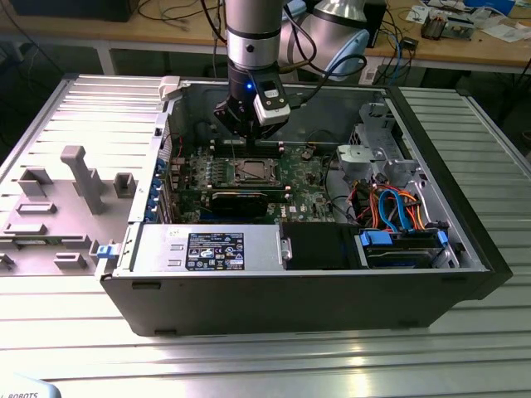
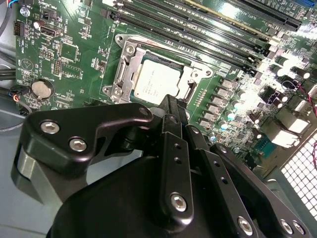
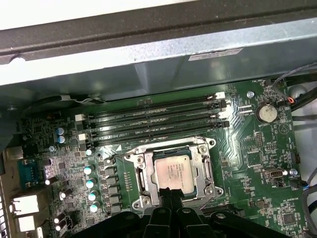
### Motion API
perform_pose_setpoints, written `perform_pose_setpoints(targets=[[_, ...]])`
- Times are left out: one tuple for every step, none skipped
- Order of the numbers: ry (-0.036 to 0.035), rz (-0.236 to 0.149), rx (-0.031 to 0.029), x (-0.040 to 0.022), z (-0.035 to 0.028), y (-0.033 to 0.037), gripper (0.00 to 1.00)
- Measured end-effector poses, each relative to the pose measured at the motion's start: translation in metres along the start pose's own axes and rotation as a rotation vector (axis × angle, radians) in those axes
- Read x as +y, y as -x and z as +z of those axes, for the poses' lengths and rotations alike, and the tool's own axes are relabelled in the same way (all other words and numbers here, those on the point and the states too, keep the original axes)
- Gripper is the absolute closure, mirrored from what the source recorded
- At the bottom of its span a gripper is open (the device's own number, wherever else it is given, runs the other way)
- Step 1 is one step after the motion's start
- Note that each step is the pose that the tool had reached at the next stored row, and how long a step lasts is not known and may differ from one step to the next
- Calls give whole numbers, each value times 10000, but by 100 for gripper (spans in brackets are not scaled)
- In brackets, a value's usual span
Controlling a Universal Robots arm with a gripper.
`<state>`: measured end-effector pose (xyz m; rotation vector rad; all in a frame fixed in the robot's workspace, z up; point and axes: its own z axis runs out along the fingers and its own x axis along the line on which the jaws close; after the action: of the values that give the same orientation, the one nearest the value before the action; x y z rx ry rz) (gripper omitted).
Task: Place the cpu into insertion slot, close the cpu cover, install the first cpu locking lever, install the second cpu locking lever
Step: 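Install the first cpu locking lever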
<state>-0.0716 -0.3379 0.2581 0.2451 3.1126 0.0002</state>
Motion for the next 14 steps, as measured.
perform_pose_setpoints(targets=[[1, -12, 0, 0, 0, 0, 89], [3, -28, 1, 0, 0, 0, 89], [4, -39, 0, 0, 0, 0, 89], [13, -124, 2, 0, 0, 0, 89], [20, -191, 3, 0, 0, 0, 89], [32, -295, 5, 0, 0, 0, 89], [34, -324, 5, 0, 0, 0, 89], [36, -336, 5, 0, 0, 0, 89], [37, -347, 6, 0, 0, 0, 89], [38, -364, 6, 0, 0, 0, 89], [40, -380, 6, 0, 0, 0, 89], [41, -391, 6, 0, 0, 0, 89], [43, -409, 6, 0, 0, 0, 89], [45, -419, 6, 0, 0, 0, 89]])
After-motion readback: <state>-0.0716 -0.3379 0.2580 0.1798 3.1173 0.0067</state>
